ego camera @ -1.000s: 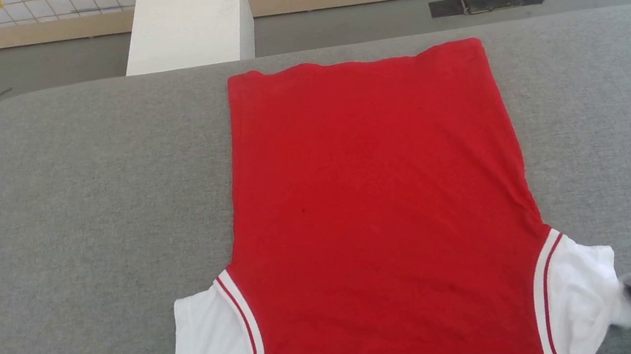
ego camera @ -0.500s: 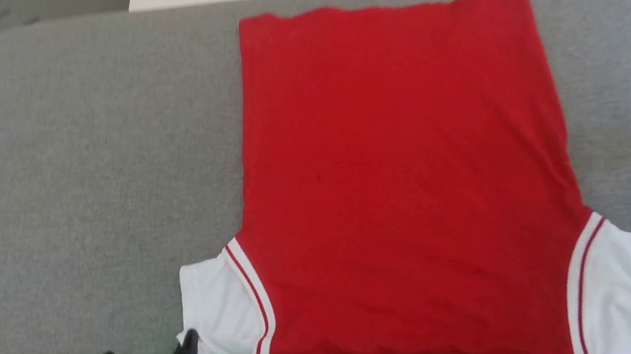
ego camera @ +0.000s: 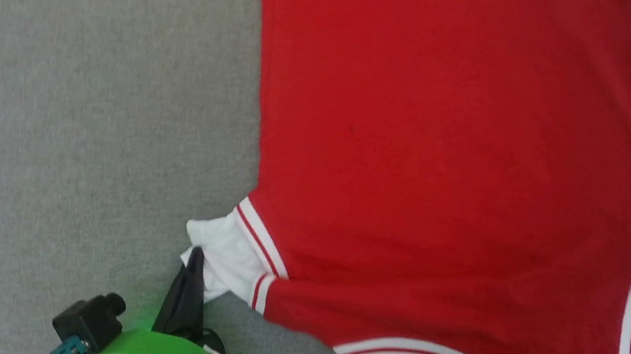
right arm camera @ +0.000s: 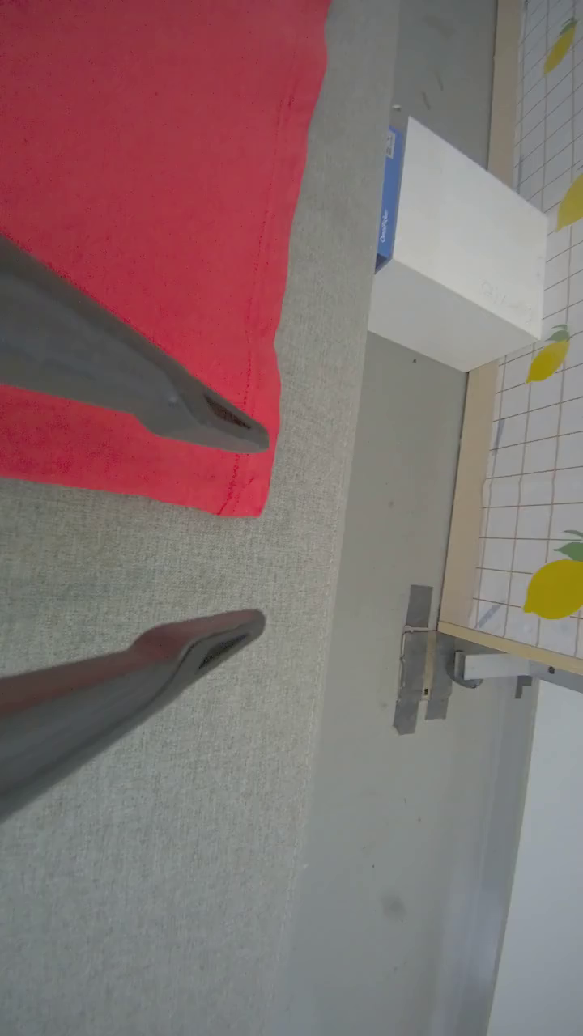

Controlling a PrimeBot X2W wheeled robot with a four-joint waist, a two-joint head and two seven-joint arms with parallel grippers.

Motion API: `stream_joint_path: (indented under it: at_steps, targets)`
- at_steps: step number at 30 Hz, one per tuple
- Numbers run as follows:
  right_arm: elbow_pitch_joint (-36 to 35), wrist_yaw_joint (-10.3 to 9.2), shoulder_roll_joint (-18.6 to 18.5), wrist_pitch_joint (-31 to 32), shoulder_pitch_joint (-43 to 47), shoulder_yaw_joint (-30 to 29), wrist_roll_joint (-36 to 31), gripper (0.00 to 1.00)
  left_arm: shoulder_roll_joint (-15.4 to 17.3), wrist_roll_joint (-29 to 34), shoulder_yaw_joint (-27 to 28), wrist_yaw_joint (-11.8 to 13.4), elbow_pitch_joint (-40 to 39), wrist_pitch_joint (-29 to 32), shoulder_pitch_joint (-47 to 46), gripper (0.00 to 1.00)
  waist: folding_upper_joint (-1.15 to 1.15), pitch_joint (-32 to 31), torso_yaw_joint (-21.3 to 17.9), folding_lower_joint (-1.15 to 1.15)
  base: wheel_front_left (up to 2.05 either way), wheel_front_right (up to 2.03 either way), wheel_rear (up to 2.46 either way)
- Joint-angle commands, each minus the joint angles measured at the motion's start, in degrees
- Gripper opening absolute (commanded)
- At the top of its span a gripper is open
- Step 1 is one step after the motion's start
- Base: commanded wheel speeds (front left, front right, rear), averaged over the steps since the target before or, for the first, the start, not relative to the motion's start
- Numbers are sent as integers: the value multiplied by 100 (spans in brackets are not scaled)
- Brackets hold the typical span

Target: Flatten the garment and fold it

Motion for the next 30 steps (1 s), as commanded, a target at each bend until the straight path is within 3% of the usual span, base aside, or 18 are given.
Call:
stream_joint_path:
  at_steps: [1, 9, 10, 11, 12, 13, 18, 22, 26, 30]
  targets:
    - [60, -8, -28, 240, -160, -83, -117, 100, -67, 1, -53, 34, 249, 84, -58, 0, -1, 555, 426, 0, 0, 0, 0]
    - [27, -8, 111, 1728, -613, -543, -714, 100, -162, -10, -123, -102, 355, -51, -248, 0, -1, 939, 606, 0, 0, 0, 0]
    - [-17, -8, 147, 1877, -625, -588, -797, 56, -168, -3, -134, -111, 369, -63, -266, 0, -1, 951, 614, 0, 0, 0, 0]
    - [-57, -8, 179, 1977, -628, -651, -850, 33, -176, 5, -149, -116, 372, -71, -278, 0, -1, 953, 621, 0, 0, 0, 0]
    - [-121, -8, 218, 2070, -618, -696, -901, 27, -183, 13, -166, -130, 371, -82, -293, 0, -1, 947, 628, 0, 0, 0, 0]
    - [-184, -8, 229, 2096, -593, -700, -941, 0, -192, 15, -175, -141, 373, -97, -309, 0, -1, 928, 634, 0, 0, 0, 0]
    - [-589, -8, 312, 1407, -261, -913, -816, 0, -206, 38, -202, -150, 420, -168, -311, 0, -1, 598, 613, 0, 0, 0, 0]
    - [-896, -8, 568, 72, 263, -1300, -676, 0, -160, 20, -162, -107, 466, -194, -190, 0, -1, 125, 505, 0, 0, 0, 0]
    - [-1090, -8, 762, -1218, 1067, -1324, -585, 0, -58, 0, -109, -15, 443, -156, 28, 0, -1, -479, 330, 0, 0, 0, 0]
    - [-1291, -8, 861, -1979, 1905, -1387, -485, 0, 59, -16, -73, 109, 316, -65, 318, 0, -1, -1072, 134, 0, 0, 0, 0]
